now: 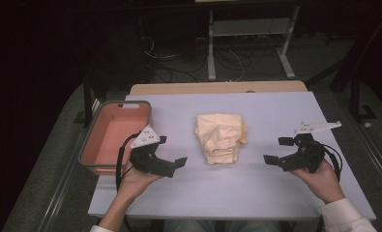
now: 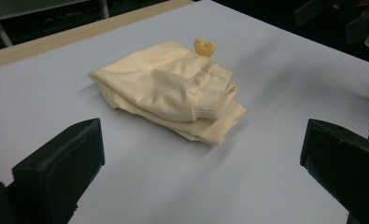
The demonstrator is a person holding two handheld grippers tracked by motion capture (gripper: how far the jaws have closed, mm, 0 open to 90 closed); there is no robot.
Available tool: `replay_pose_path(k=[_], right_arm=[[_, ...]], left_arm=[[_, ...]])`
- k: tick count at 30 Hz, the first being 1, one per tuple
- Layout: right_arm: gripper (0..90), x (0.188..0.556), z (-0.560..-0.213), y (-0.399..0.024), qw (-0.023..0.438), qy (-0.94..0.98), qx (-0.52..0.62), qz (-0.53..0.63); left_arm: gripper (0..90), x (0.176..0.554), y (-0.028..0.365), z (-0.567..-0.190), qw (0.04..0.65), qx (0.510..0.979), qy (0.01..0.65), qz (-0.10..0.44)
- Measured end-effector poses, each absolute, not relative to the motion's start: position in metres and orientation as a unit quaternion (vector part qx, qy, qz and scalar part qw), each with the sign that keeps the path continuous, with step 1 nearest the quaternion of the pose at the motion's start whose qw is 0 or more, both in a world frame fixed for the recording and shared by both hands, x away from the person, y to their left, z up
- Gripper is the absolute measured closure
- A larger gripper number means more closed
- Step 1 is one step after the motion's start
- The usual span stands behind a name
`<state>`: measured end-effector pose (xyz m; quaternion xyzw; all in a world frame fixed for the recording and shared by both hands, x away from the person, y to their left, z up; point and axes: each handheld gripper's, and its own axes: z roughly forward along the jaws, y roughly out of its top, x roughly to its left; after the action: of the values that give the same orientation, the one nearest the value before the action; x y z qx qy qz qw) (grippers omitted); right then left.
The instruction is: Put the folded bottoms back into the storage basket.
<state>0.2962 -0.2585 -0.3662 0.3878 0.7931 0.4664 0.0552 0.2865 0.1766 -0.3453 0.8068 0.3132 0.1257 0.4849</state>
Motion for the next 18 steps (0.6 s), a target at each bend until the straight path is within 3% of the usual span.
replay_pose_path(k=[18], right_arm=[[0.0, 0.317, -0.357, -0.251, 0.044, 0.797, 0.383, 0.465]], left_arm=[[0.0, 0.305, 0.175, -0.339, 0.486, 0.801, 0.329, 0.117]])
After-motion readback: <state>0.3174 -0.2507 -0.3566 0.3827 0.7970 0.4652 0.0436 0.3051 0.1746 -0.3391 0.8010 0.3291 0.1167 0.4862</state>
